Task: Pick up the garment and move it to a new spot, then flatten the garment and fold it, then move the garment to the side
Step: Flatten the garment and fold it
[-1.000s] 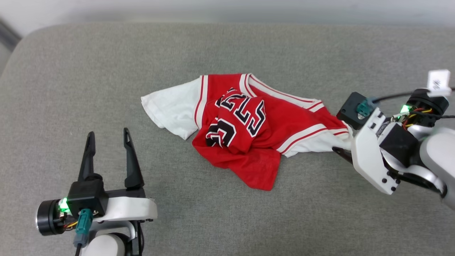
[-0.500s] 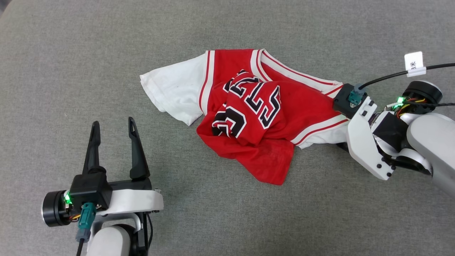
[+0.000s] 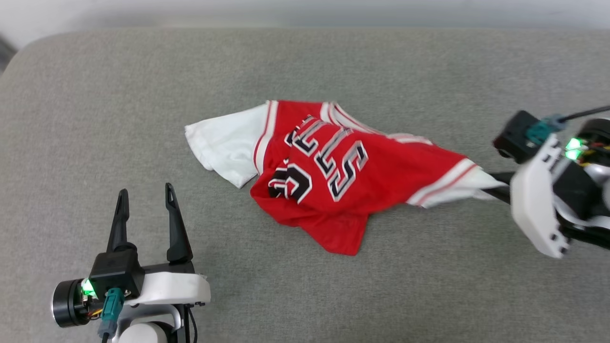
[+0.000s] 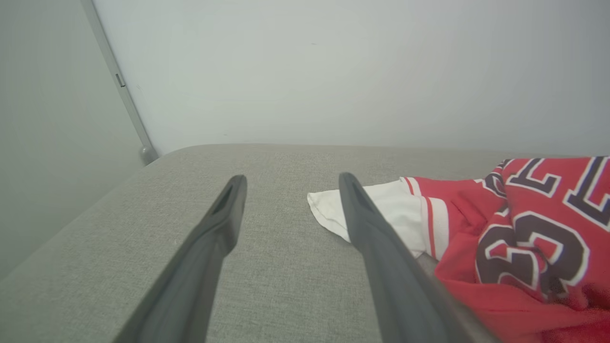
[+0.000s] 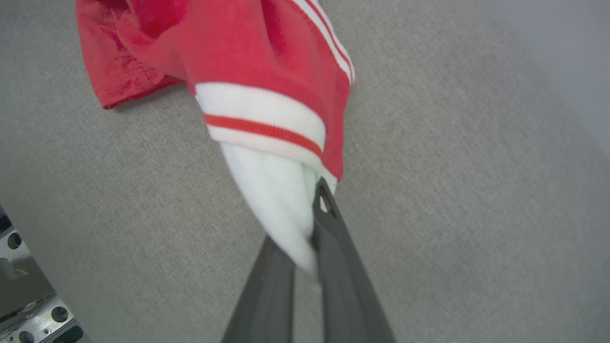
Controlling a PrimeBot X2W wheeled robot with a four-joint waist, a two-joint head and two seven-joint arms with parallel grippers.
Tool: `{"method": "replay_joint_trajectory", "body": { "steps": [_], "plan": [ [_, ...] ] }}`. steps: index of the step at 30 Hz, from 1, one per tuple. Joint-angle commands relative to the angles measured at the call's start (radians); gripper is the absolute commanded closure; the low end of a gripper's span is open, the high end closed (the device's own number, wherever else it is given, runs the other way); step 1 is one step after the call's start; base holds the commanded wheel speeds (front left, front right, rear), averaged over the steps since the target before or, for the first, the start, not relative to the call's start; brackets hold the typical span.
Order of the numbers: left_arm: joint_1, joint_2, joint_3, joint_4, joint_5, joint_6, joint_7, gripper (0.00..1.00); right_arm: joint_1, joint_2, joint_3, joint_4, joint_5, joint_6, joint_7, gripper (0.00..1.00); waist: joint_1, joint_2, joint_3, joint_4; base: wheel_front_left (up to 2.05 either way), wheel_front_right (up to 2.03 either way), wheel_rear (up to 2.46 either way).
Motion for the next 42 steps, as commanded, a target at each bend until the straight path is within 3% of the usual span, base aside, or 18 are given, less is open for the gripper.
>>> {"method": "replay_joint_trajectory", "body": {
  "steps": [1,6,7,10,16,17,18,22,26,32,36,42],
  "plan": [
    [0.015,-0.003,0.005,0.0,0.004,-0.008,-0.002,0.0,0.025,-0.041,-0.003,-0.034,0.03,-0.001,0.014,1.0,0.0,-0.0001,-0.027,-0.024,0.0,0.0,0.0],
    [0.035,-0.011,0.02,-0.001,0.015,-0.024,-0.002,0.0,0.12,-0.215,0.0,-0.141,0.121,-0.001,0.1,1.0,0.0,-0.0001,-0.037,-0.036,0.0,0.0,0.0],
    [0.038,-0.012,0.021,-0.002,0.016,-0.025,-0.002,0.0,0.147,-0.225,0.003,-0.137,0.127,-0.001,0.109,1.0,0.0,-0.0001,-0.035,-0.037,0.0,0.0,0.0],
    [0.032,-0.014,0.023,0.002,0.018,-0.033,-0.002,0.0,0.239,-0.216,0.007,-0.088,0.143,-0.001,0.117,1.0,0.0,-0.0001,-0.027,-0.034,0.0,0.0,0.0],
    [0.013,-0.02,0.018,0.02,0.023,-0.044,-0.002,0.0,0.357,-0.116,-0.002,0.074,0.149,-0.001,0.023,1.0,0.0,-0.0001,-0.025,-0.024,0.0,0.0,0.0],
    [0.014,-0.021,0.02,0.023,0.024,-0.046,-0.002,0.0,0.359,-0.102,-0.015,0.088,0.142,-0.001,-0.006,0.6,0.0,-0.0001,-0.03,-0.024,0.0,0.0,0.0],
    [0.018,-0.021,0.021,0.026,0.024,-0.048,-0.002,0.0,0.355,-0.097,-0.027,0.091,0.127,-0.001,-0.029,0.0,0.0,-0.0001,-0.037,-0.025,0.0,0.0,0.0],
    [0.041,-0.023,0.029,0.034,0.03,-0.049,-0.003,0.0,0.345,-0.14,-0.084,0.046,0.103,-0.001,-0.088,0.0,0.0,-0.0001,-0.067,-0.031,0.0,0.0,0.0],
    [0.055,-0.024,0.035,0.03,0.032,-0.051,-0.003,0.0,0.328,-0.218,-0.171,-0.078,0.126,-0.001,-0.104,0.0,0.0,-0.0001,-0.085,-0.035,0.0,0.0,0.0],
    [0.053,-0.027,0.03,0.023,0.032,-0.058,-0.003,0.0,0.278,-0.31,-0.313,-0.182,0.158,-0.001,-0.05,0.0,0.0,-0.0001,-0.078,-0.028,0.0,0.0,0.0],
    [0.036,-0.029,0.025,0.017,0.033,-0.059,-0.003,0.0,0.229,-0.299,-0.349,-0.161,0.119,-0.001,0.062,0.0,0.0,-0.0001,-0.057,-0.013,0.0,0.0,0.0],
    [0.007,-0.03,0.014,0.014,0.03,-0.061,-0.003,0.0,0.181,-0.189,-0.293,-0.056,0.057,-0.001,0.273,0.0,0.0,-0.0001,-0.006,0.014,0.0,0.0,0.0]
  ]
}}
